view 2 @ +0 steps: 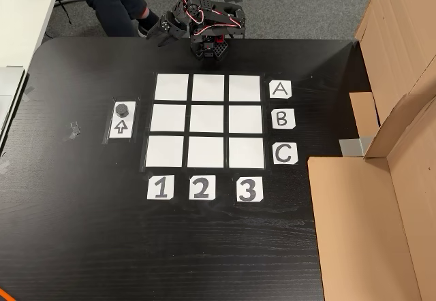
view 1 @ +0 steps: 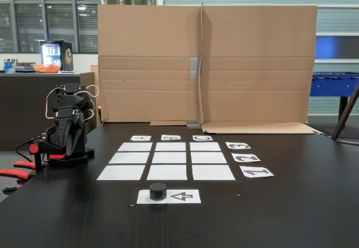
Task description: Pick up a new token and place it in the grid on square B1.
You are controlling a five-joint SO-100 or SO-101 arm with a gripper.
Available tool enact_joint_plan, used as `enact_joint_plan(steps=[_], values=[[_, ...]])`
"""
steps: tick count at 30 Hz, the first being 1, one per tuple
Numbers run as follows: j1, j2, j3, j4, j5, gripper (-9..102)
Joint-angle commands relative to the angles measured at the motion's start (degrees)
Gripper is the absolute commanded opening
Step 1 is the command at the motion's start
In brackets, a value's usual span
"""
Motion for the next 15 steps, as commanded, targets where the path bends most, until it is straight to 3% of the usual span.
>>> enact_joint_plan(steps=[1, 15], values=[[-0.4, 0.2, -1.1, 0.3, -0.3, 19], [-4.7, 0.2, -6.0, 2.1, -1.1, 24]])
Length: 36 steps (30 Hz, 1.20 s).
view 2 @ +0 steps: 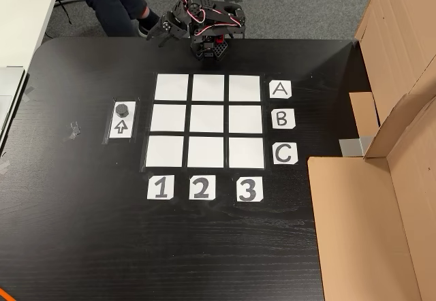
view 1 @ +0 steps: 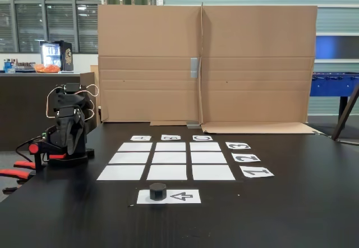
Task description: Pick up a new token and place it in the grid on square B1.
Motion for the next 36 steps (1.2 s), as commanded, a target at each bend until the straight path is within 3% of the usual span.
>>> enact_joint_plan(steps=[1, 9, 18, 28, 36], values=[[-1.7, 0.3, -4.0, 0.7, 0.2, 24], [-6.3, -6.2, -9.6, 0.7, 2.4, 23], [-12.3, -36.3, -26.1, -1.1, 3.5, 24], [-19.5, -56.6, -41.2, -0.1, 6.6, 24], [-23.6, -84.8, -63.0, 6.4, 6.7, 24]])
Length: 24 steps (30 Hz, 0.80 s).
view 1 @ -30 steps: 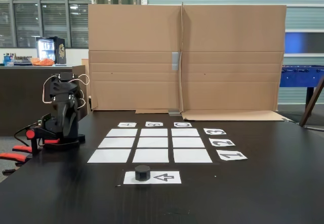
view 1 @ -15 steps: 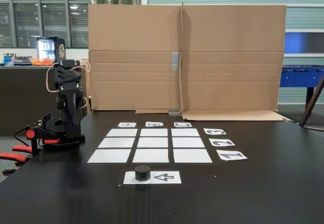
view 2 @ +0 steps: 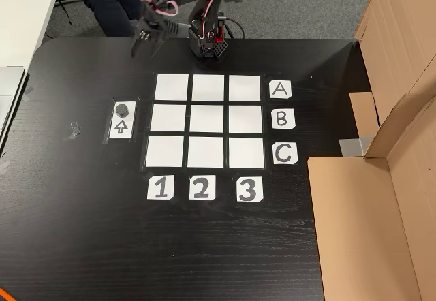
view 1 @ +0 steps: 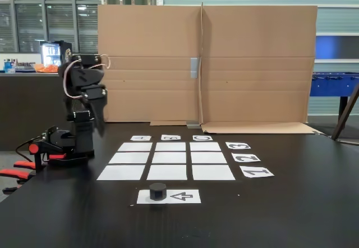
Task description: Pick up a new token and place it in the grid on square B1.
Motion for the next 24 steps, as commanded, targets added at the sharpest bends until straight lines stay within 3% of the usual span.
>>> enact_joint_plan(steps=[1, 13, 24], values=[[-2.1, -9.7, -8.7, 2.0, 0.4, 24], [-7.2, -34.3, -39.1, 12.2, 1.1, 24], [-8.8, -51.0, -58.2, 14.3, 1.6, 26]])
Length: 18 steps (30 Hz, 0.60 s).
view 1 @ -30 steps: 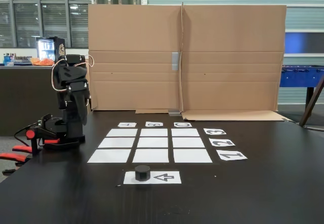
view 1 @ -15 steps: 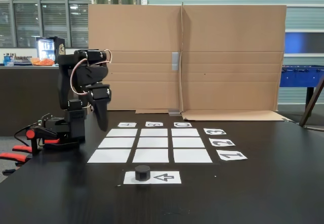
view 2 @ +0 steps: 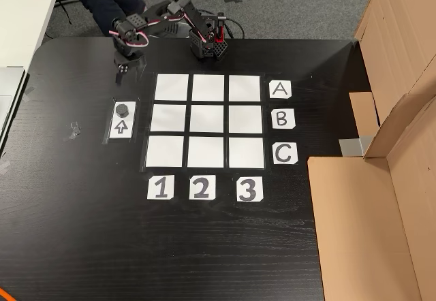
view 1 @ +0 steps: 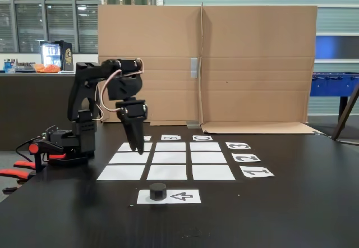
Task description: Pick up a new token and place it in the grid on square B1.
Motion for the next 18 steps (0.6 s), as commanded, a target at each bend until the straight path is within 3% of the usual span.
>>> enact_joint_plan(steps=[1, 18], values=[[-0.4, -2.9, -6.2, 0.7, 0.4, 26], [-1.2, -18.5, -22.8, 1.3, 0.4, 30]])
